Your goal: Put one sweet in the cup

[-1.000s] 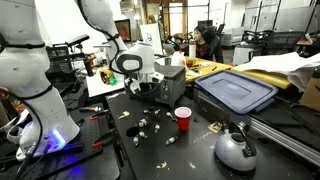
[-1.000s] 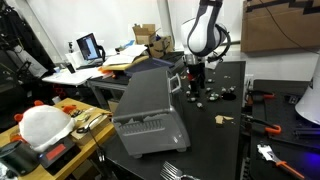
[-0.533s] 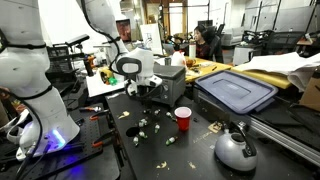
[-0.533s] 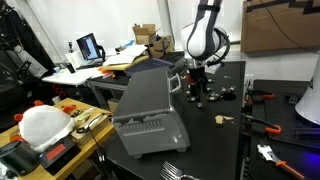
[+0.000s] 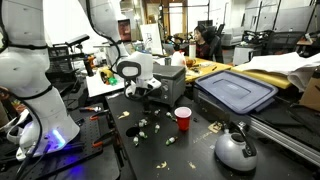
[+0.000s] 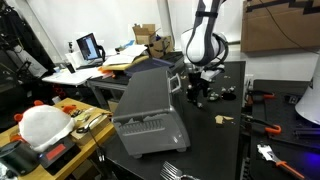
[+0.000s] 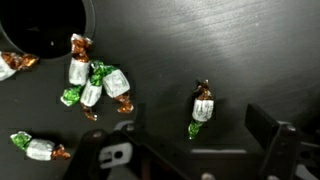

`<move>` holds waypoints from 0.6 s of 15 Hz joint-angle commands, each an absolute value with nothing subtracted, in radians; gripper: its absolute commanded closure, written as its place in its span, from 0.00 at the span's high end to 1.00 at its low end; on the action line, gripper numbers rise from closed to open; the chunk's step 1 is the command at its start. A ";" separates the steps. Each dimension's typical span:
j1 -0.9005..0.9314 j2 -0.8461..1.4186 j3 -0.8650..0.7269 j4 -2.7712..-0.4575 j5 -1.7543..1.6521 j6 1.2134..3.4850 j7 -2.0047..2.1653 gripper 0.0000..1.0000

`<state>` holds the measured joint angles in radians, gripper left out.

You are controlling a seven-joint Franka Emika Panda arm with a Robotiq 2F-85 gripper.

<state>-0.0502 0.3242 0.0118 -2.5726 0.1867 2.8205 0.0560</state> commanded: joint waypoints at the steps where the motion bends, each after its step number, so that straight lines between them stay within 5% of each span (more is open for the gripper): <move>1: -0.033 0.379 0.002 -2.542 0.199 2.876 0.134 1.00; 9: -0.033 0.419 -0.001 -2.510 0.203 2.872 0.188 1.00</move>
<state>-0.0439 0.4159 0.0055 -2.5181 0.1872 2.8671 0.1590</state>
